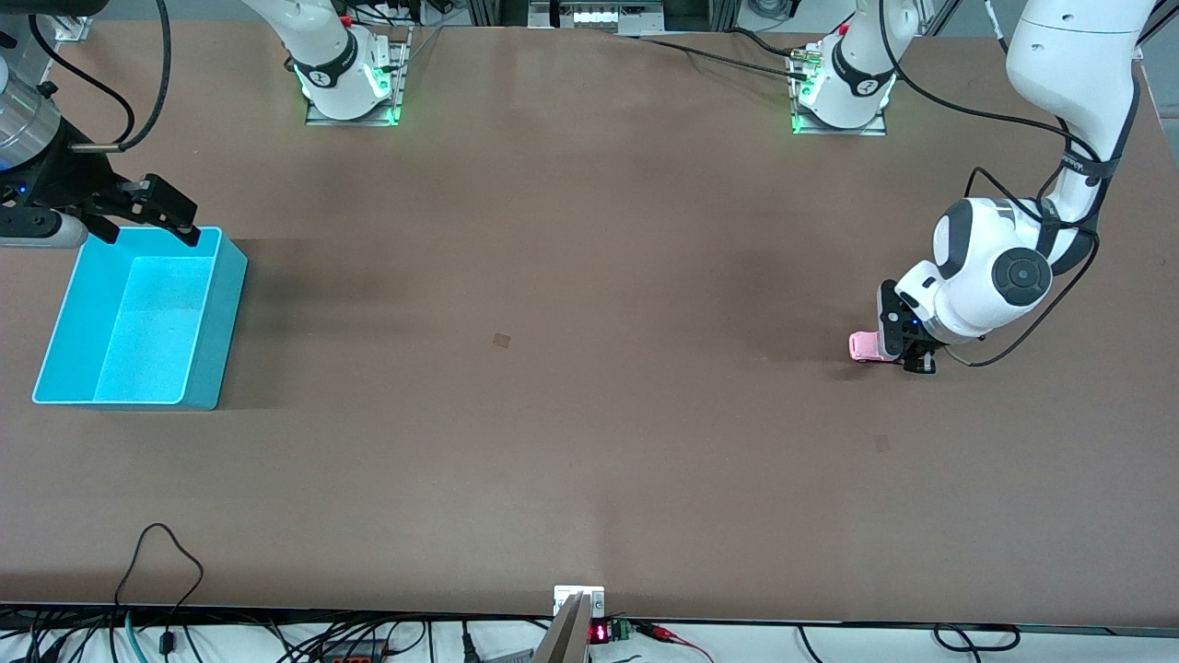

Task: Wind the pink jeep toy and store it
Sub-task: 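Lower the left gripper and grasp the pink jeep's body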

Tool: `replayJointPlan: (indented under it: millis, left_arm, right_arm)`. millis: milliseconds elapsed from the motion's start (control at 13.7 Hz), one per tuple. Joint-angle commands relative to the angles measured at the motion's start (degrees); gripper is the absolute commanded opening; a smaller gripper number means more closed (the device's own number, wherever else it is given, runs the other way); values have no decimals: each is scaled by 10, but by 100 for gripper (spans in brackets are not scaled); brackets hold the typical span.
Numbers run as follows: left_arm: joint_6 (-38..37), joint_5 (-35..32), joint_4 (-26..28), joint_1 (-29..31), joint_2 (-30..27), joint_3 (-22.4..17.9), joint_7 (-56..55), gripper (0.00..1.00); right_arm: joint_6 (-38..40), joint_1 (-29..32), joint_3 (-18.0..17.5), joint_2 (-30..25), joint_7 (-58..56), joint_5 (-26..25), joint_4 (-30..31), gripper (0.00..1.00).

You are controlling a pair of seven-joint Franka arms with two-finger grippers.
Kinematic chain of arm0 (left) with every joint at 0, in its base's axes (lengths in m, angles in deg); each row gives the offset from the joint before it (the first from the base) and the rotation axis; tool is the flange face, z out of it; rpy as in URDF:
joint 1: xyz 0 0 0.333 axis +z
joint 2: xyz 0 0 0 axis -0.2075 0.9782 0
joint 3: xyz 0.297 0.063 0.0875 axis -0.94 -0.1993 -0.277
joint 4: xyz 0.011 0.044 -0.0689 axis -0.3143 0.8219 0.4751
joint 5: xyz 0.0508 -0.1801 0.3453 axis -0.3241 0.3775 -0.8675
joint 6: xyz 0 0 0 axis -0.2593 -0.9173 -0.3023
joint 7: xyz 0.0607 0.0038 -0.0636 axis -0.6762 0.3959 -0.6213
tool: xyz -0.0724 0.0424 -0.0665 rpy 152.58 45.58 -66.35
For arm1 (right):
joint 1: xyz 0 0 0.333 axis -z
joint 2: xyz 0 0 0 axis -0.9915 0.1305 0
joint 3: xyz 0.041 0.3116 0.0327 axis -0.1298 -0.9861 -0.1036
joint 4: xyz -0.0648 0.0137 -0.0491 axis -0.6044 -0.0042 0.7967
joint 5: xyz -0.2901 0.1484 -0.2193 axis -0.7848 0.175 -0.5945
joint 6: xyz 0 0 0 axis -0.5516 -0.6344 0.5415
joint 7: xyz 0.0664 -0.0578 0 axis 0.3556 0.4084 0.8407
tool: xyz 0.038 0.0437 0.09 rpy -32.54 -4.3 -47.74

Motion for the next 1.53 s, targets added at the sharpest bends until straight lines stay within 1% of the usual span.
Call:
replayJointPlan:
  millis: [0,292,511,803,1094,1386,1459]
  left_arm:
    - [-5,-11,-4,16,23,-3,21,26]
    - [-5,-11,-15,95,36,-3,123,25]
    - [-5,-11,-38,149,55,-3,180,25]
    - [-4,-11,-52,197,65,-3,209,25]
    - [-3,-11,-80,220,91,-5,246,25]
    - [-5,-12,-83,217,90,-4,253,26]
    - [-6,-12,-83,217,90,-5,253,28]
  right_arm:
    - [1,5,-3,-10,-8,7,8,100]
    - [1,4,-3,-10,-8,7,8,100]
    - [1,4,-2,-10,-8,7,8,100]
    - [1,4,-3,-10,-8,7,8,100]
    - [1,4,-3,-10,-8,7,8,100]
    - [0,4,-3,-10,-8,7,8,100]
    - [0,4,-3,-10,-8,7,8,100]
